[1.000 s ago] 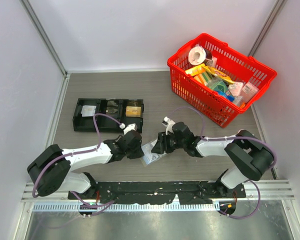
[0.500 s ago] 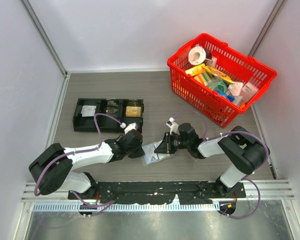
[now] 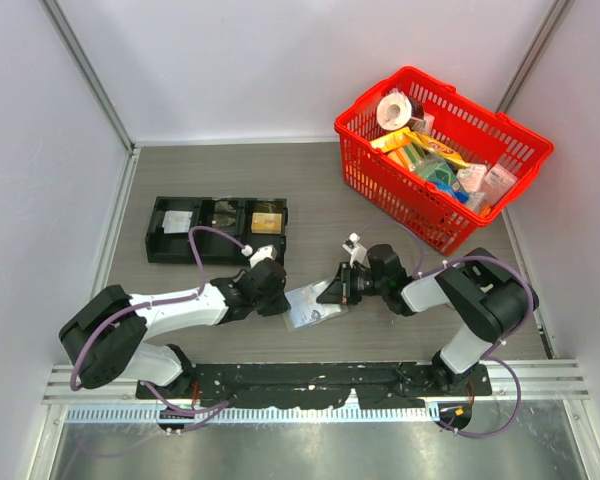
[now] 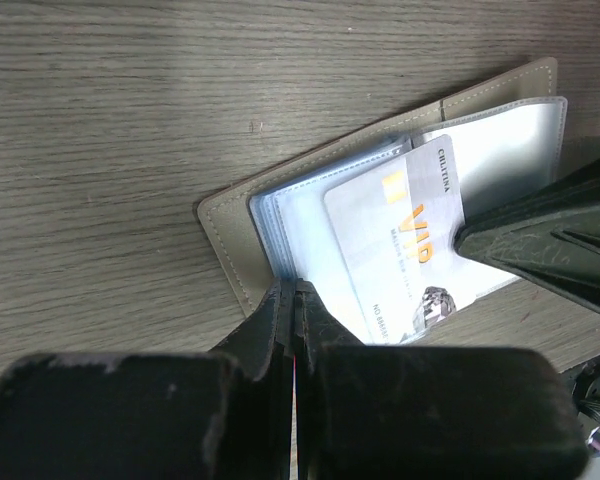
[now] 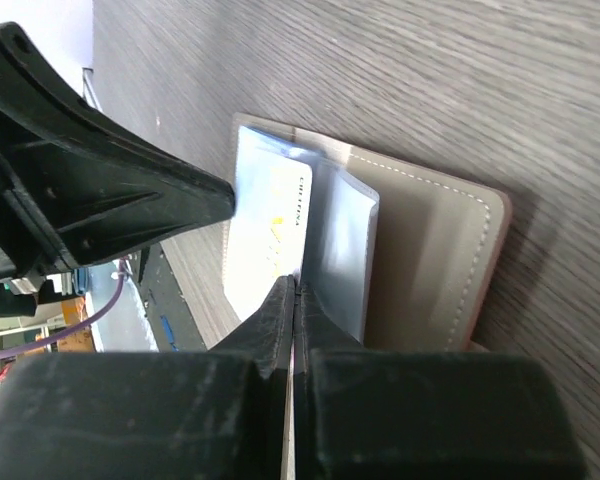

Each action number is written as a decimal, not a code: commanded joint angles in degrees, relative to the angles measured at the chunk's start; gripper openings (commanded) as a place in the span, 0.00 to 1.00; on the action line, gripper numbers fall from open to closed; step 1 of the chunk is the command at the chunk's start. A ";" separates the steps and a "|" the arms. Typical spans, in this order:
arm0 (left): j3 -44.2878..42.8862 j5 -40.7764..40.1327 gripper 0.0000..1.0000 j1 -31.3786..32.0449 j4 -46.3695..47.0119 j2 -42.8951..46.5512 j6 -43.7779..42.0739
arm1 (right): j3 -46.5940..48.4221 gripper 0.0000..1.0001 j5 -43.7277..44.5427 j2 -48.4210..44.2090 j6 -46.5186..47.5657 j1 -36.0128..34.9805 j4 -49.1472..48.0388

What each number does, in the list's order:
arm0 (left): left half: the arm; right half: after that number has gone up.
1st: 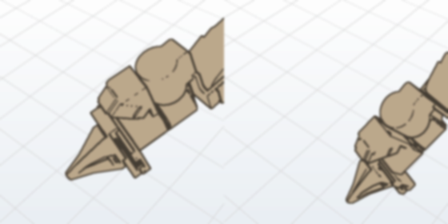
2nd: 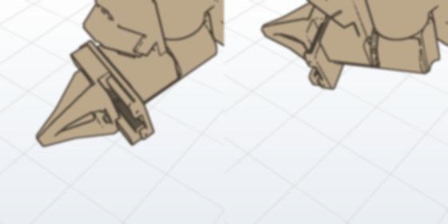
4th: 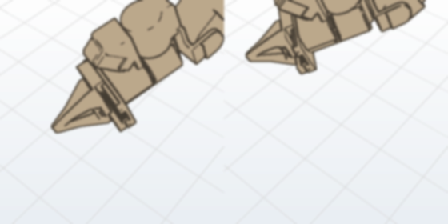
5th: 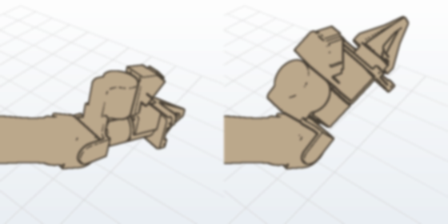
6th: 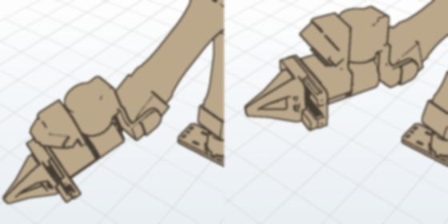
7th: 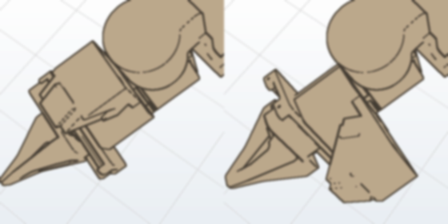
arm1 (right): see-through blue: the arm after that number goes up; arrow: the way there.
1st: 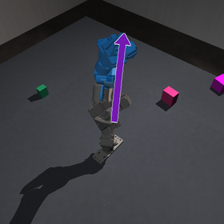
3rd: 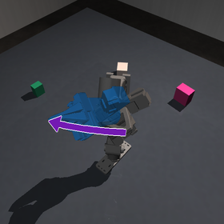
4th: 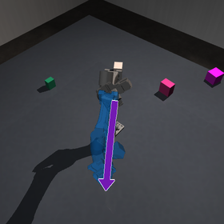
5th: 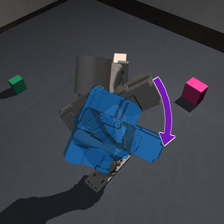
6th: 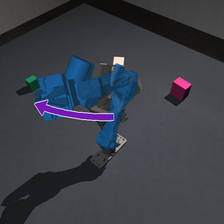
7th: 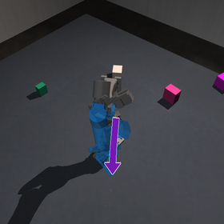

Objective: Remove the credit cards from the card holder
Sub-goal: Remove the credit card from the card holder, then place the credit card in the storage box.

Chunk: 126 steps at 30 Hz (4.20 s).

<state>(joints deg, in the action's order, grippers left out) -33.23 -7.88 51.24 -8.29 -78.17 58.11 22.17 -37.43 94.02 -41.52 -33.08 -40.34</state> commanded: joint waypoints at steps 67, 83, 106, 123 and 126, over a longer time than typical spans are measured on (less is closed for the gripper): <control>-15.19 43.72 0.75 -6.77 6.62 16.21 -40.62 | 19.22 0.01 -18.73 -42.78 24.99 4.52 43.85; -13.70 47.53 0.00 -7.29 14.19 15.77 -36.22 | 18.08 0.12 -15.76 -42.60 25.35 3.81 43.41; -26.26 0.76 0.00 -50.42 -20.62 17.01 -35.08 | 18.34 0.78 0.43 -43.30 27.72 3.73 49.48; -30.93 14.47 0.01 -60.47 0.11 -11.47 -30.68 | 17.12 0.78 -0.80 -46.64 27.37 3.81 48.78; -30.14 14.91 0.04 -61.08 3.36 -14.28 -30.95 | 16.94 0.78 -0.98 -46.91 27.37 3.73 48.69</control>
<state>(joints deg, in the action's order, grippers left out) -61.93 3.92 -8.80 -13.89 -90.32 26.83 39.24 -37.60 48.36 -14.72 -29.15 10.09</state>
